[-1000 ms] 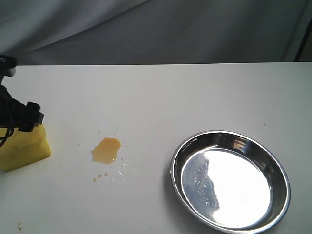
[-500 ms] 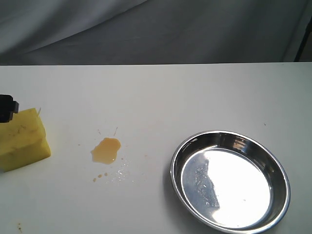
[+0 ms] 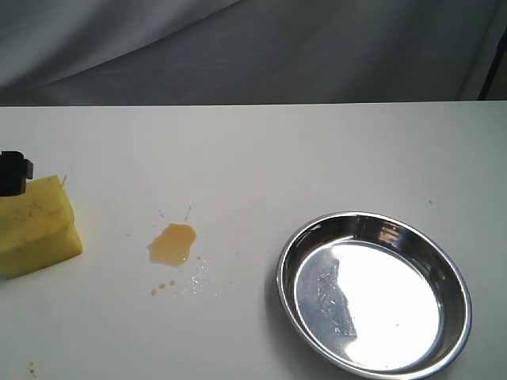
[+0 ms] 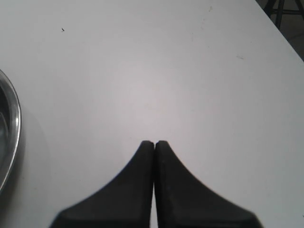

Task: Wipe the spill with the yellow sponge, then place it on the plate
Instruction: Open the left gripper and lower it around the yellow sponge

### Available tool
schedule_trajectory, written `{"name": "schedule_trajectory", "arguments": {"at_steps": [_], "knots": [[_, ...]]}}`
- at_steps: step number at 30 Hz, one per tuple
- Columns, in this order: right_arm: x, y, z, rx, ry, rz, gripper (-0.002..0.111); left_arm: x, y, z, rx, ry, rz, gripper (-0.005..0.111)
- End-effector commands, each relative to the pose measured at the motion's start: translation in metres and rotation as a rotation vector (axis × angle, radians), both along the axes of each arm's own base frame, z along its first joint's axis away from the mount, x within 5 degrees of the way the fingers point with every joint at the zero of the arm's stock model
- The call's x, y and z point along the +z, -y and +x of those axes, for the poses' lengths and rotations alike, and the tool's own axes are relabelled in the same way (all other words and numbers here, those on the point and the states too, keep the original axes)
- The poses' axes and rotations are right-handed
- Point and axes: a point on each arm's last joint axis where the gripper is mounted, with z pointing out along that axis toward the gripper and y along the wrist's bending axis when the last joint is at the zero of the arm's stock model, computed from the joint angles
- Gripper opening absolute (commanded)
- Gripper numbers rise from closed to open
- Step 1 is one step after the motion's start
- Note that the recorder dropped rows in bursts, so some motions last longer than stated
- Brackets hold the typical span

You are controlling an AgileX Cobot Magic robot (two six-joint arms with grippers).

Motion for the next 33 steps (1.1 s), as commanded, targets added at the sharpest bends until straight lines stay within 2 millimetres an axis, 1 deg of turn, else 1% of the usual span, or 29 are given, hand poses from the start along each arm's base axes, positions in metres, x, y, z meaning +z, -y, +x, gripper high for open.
{"name": "schedule_trajectory", "arguments": {"at_steps": [1,6,9,15,21,25,27,33], "knots": [[0.0,0.001,0.0,-0.01,0.01,0.001,0.0,0.002,0.004,0.003,0.06,0.031,-0.091,0.105],[0.0,0.001,0.0,-0.01,0.01,0.001,0.0,0.001,0.003,0.001,-0.049,-0.014,-0.021,0.105],[0.0,0.001,0.0,-0.01,0.01,0.001,0.0,0.001,0.003,0.001,-0.073,-0.02,-0.004,0.105],[0.0,0.001,0.0,-0.01,0.01,0.001,0.0,0.002,-0.002,0.002,-0.149,-0.03,0.112,0.105],[0.0,0.001,0.0,-0.01,0.01,0.001,0.0,0.003,-0.002,0.004,-0.154,-0.001,0.106,0.105],[0.0,0.001,0.0,-0.01,0.01,0.001,0.0,0.001,0.001,0.004,-0.107,-0.002,0.042,0.105],[0.0,0.001,0.0,-0.01,0.01,0.001,0.0,-0.003,0.003,0.004,-0.084,-0.014,0.009,0.105],[0.0,0.001,0.0,-0.01,0.01,0.001,0.0,-0.031,0.004,0.011,-0.079,-0.088,-0.011,0.105]]}}
